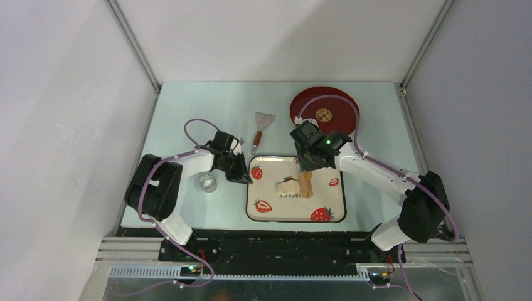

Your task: Roll out the dumpling wrappers from the dough

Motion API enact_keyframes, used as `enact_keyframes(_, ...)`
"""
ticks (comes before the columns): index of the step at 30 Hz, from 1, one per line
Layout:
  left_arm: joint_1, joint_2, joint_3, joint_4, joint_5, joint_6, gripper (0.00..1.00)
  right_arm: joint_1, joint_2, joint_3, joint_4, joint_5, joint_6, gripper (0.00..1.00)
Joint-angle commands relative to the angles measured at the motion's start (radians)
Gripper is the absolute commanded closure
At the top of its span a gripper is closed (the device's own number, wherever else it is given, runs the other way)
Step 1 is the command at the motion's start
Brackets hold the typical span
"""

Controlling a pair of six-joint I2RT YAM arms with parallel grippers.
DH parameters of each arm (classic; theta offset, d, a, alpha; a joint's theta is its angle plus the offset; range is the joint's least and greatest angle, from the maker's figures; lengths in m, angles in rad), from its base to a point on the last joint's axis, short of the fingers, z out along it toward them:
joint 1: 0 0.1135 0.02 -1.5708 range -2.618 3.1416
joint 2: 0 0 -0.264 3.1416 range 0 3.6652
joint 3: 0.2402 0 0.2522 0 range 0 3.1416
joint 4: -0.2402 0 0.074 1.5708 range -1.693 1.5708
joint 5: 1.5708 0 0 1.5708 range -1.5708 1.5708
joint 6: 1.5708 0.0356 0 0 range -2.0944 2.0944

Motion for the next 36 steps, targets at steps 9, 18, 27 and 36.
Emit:
enact_keyframes(9,-0.018,0.061,-0.038,-0.056,-0.120,0.071,1.00,0.051,-0.001,0.146,-0.044,0.038,0.005,1.00)
enact_keyframes(18,-0.018,0.064,-0.038,-0.055,-0.121,0.071,1.00,0.053,0.057,0.118,-0.036,0.047,-0.006,1.00)
enact_keyframes(27,-0.018,0.063,-0.040,-0.055,-0.121,0.072,1.00,0.059,0.081,0.065,0.000,0.019,0.003,1.00)
enact_keyframes(36,-0.018,0.066,-0.039,-0.054,-0.119,0.071,1.00,0.098,0.104,0.057,-0.001,0.031,0.013,1.00)
